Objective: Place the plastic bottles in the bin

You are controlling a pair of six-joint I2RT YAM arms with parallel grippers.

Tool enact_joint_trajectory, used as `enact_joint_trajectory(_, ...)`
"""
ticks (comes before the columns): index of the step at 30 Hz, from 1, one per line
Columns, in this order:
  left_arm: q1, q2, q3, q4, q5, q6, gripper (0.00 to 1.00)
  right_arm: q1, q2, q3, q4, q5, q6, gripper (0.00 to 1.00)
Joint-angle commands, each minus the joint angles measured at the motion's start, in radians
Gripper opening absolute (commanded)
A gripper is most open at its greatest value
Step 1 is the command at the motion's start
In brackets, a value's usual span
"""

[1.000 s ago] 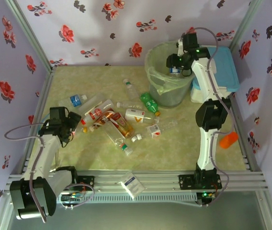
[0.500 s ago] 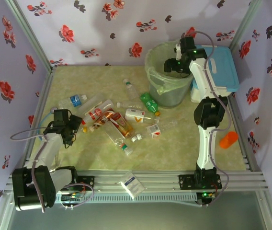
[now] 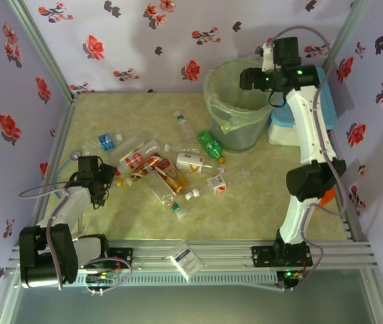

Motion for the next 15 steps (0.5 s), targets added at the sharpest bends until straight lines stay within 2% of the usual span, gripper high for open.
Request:
enact_joint_trajectory(1,-0.003,0.035,-0.017,0.055,-0.009,-0.032,0.97,0.007,-0.069,-0.070,0.057,-0.055,-0.001,0.82)
enact_joint_trajectory(4,-0.007,0.054,-0.018,0.073,-0.010,-0.035,0.93,0.007,-0.133,-0.126,0.089,-0.084,0.012,0.82)
enact_joint_trajectory(8,-0.007,0.062,-0.026,0.086,-0.019,-0.038,0.82,0.007,-0.223,-0.212,0.133,-0.126,0.032,0.82)
enact_joint_trajectory(15,-0.007,0.023,-0.055,0.088,-0.029,-0.047,0.68,0.006,-0.345,-0.366,0.185,-0.153,0.060,0.82)
